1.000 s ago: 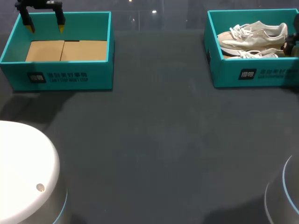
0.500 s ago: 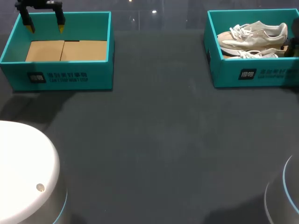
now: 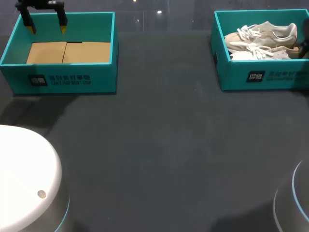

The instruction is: Take the shoe out of the shoebox, open the shoe tongue, remove and reinsert the insole, then place the shoe into the shoebox

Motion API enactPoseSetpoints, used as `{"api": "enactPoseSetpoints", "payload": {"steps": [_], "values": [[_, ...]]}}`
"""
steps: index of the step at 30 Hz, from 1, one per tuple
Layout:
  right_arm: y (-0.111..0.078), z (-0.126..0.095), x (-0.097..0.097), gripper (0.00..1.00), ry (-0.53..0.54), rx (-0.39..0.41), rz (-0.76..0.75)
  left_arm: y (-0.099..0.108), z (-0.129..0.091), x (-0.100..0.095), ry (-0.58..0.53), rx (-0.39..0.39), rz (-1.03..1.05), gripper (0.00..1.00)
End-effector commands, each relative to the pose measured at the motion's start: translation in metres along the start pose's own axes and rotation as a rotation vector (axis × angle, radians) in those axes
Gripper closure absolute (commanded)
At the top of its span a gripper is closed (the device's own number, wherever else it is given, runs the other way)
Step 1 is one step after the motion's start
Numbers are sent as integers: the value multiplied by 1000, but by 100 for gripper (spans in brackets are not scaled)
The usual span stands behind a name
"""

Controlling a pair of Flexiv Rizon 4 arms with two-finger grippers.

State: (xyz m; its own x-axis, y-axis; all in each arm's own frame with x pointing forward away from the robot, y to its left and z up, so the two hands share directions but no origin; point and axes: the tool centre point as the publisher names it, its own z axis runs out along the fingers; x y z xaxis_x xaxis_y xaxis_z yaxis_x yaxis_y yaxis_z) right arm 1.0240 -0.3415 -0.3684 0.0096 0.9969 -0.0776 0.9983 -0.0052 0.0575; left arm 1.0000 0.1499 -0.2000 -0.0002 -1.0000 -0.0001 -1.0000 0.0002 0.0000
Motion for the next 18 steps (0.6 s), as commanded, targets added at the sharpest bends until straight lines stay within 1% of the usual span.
{"api": "enactPoseSetpoints", "payload": {"steps": [1,8,18], "values": [[-2,-14,-1,100,-8,-8,9,0,0,0,0,0,0,0],[2,-34,0,100,-18,-21,26,0,0,0,0,0,0,0],[13,-78,-3,100,-24,-50,38,0,0,0,0,0,0,0]]}}
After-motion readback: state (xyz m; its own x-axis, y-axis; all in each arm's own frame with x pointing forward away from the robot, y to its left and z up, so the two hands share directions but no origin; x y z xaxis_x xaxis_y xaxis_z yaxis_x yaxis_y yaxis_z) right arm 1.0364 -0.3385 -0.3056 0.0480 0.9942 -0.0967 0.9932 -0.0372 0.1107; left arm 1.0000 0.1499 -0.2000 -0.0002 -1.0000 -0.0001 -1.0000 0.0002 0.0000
